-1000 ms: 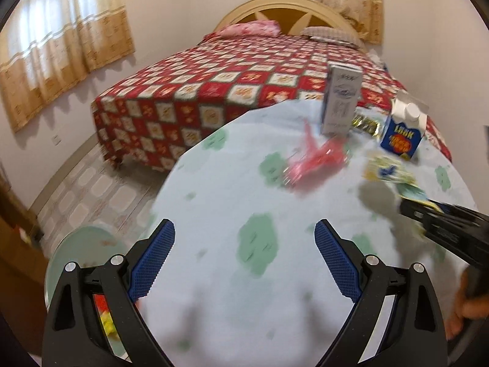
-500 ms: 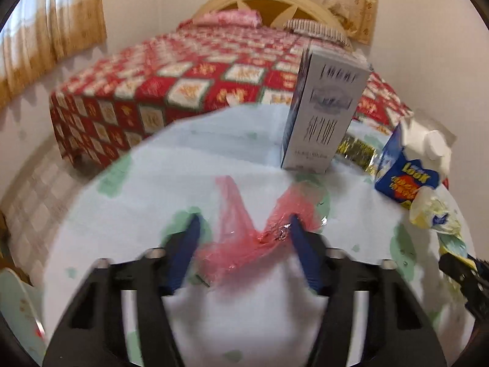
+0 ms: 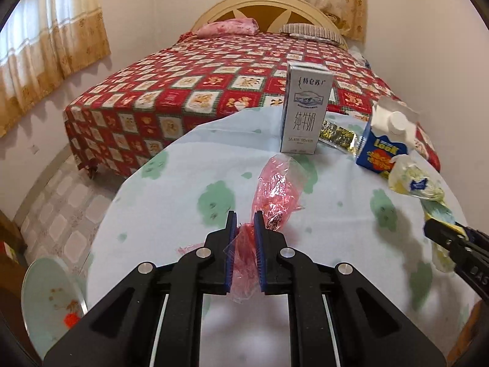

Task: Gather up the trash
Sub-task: 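Grasp the pink plastic bag with the left tool while the right tool grasps the yellow wrapper bag, then carry the pink bag and yellow wrapper bag over the bin with both tools, then open both tools to drop the pink and yellow bags into the bin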

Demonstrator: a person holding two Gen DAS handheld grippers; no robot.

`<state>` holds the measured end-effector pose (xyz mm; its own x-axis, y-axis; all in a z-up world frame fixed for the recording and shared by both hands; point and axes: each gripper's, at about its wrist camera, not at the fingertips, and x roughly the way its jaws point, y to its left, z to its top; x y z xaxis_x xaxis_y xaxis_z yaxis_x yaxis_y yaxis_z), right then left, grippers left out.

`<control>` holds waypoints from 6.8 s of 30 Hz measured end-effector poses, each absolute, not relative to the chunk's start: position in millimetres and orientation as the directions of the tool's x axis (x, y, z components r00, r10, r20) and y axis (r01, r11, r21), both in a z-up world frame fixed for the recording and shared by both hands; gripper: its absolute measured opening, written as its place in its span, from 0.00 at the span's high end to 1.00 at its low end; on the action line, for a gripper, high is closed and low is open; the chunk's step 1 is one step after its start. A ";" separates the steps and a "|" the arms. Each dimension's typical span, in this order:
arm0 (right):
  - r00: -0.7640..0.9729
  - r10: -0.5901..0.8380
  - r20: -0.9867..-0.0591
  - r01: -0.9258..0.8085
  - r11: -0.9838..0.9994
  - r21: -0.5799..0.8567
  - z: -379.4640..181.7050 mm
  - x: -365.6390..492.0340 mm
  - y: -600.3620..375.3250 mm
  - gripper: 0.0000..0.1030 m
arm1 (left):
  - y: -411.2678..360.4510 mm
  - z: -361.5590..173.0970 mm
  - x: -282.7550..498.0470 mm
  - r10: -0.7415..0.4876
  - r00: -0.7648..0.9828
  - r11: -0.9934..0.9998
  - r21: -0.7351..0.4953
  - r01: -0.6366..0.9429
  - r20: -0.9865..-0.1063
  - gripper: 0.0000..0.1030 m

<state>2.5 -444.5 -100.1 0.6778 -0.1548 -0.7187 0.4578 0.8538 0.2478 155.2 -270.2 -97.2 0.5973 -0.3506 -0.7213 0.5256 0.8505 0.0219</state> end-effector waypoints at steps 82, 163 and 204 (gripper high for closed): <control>0.715 0.144 -0.684 0.018 0.974 0.224 -63.9 2.4 -147.0 0.71 | 33.7 -63.2 57.1 -0.171 0.718 0.983 -0.072 0.167 -0.675 0.89; 0.599 0.264 -0.756 -0.086 0.960 0.267 -130.8 158.0 -84.7 0.60 | 84.6 -124.7 179.9 -0.022 0.628 0.998 -0.058 -0.038 -0.778 0.89; 0.671 0.187 -0.717 0.075 0.945 0.317 -95.8 97.9 -139.9 0.24 | 76.4 -109.4 126.6 0.111 0.637 0.994 0.083 -0.073 -0.763 0.12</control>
<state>97.9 -139.9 -95.8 0.6715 0.1873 -0.7170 0.0750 0.9454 0.3172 126.6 76.4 -109.4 0.6371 0.1108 -0.7628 -0.0732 0.9938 0.0832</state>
